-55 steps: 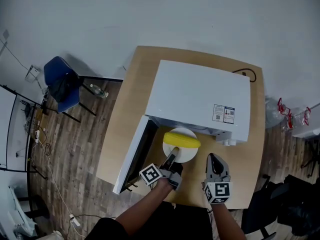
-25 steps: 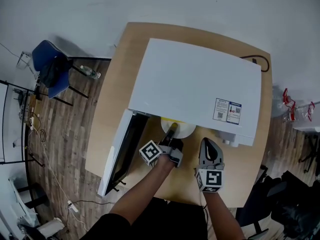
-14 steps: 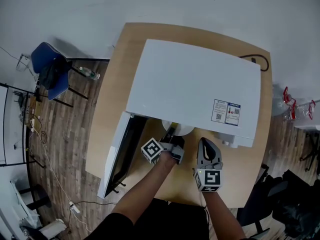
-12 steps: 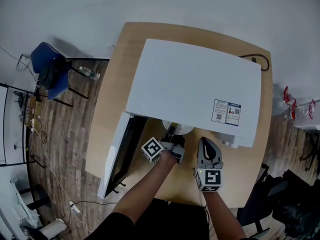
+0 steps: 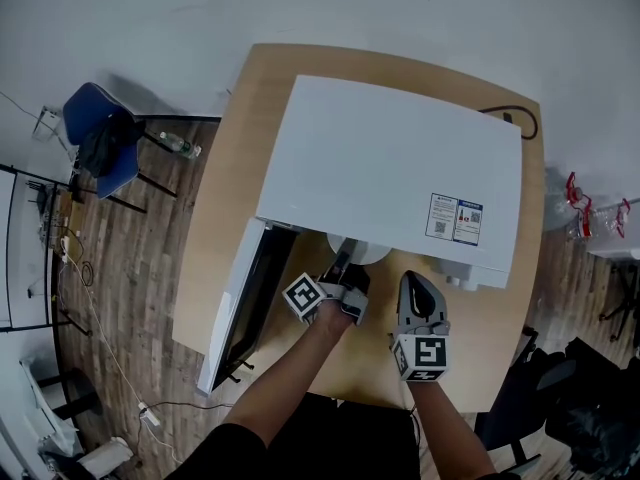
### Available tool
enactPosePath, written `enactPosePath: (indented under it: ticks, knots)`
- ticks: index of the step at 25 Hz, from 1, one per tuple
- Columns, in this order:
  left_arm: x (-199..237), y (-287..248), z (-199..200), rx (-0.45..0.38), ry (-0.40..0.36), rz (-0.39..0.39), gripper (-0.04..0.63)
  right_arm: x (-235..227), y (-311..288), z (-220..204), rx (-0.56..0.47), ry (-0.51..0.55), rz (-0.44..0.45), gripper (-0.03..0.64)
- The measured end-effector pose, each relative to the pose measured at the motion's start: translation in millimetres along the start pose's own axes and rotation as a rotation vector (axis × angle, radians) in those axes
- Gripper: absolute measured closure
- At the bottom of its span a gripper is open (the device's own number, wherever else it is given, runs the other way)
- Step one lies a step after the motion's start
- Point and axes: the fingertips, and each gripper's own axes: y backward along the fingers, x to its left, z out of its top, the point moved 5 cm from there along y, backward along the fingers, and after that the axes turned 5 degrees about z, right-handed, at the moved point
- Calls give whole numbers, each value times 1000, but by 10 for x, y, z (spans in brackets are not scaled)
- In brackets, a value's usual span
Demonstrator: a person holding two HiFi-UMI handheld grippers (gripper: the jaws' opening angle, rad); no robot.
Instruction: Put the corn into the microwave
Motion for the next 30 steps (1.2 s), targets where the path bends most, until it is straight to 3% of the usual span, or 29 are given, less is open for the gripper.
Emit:
enactPosePath:
  ticks: [3, 10, 15, 18, 23, 30]
  knots:
    - [49, 67, 24, 4, 5, 35, 400, 58, 25, 5, -4, 3, 10, 557]
    - [-5, 276, -87, 60, -99, 85, 399, 142, 66, 21, -14, 5, 17, 557]
    - [13, 409, -113, 42, -172, 200, 400, 161, 79, 42, -26, 8, 12, 557]
    - [-9, 454, -102, 15, -184, 217, 425, 161, 91, 54, -30, 7, 4, 557]
    - [-30, 427, -89, 19, -195, 215, 550, 141, 106, 28, -26, 3, -4, 557]
    - [-40, 346, -95, -24, -122, 231, 571, 99, 131, 11, -20, -6, -5, 557]
